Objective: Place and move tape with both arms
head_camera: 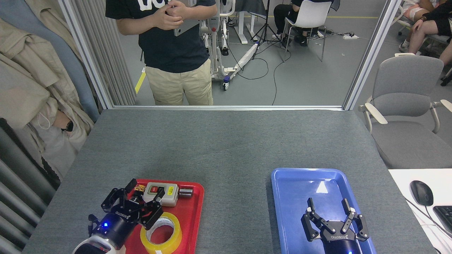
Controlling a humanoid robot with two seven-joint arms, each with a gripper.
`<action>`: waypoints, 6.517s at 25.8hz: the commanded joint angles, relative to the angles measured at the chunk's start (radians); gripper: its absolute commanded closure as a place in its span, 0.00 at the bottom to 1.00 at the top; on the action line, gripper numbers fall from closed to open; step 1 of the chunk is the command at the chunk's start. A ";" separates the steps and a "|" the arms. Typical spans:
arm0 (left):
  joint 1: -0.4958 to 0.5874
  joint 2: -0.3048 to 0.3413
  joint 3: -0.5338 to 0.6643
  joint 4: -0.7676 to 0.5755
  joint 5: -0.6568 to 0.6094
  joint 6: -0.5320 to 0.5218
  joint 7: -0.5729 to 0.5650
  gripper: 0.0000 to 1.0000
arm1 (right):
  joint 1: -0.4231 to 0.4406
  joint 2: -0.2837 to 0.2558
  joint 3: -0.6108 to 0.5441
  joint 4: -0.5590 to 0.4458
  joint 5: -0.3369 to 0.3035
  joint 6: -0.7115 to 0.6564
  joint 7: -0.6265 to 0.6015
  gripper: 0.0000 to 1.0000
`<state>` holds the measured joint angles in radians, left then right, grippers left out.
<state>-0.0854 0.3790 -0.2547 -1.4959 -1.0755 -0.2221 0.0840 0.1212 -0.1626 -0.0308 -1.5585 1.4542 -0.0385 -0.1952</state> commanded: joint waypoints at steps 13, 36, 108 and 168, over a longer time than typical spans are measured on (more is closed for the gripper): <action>-0.044 0.009 -0.003 -0.024 -0.001 0.012 -0.773 0.00 | 0.002 0.000 0.002 0.000 0.000 -0.001 0.005 0.01; -0.113 -0.017 0.000 0.083 -0.034 -0.063 -1.000 1.00 | 0.014 0.000 0.003 0.000 0.000 -0.006 0.005 0.01; -0.208 -0.351 0.141 0.462 1.034 -0.563 -0.948 0.01 | -0.021 0.020 0.252 -0.003 0.029 -0.747 0.003 0.71; 0.118 -0.301 0.167 -0.027 -0.270 0.188 0.125 0.00 | -0.067 -0.089 0.106 -0.037 -0.054 0.100 0.102 0.02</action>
<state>0.0285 0.0649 -0.0920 -1.5382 -1.3455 0.0062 0.2140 0.0527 -0.2718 0.0771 -1.5984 1.4007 0.0619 -0.0541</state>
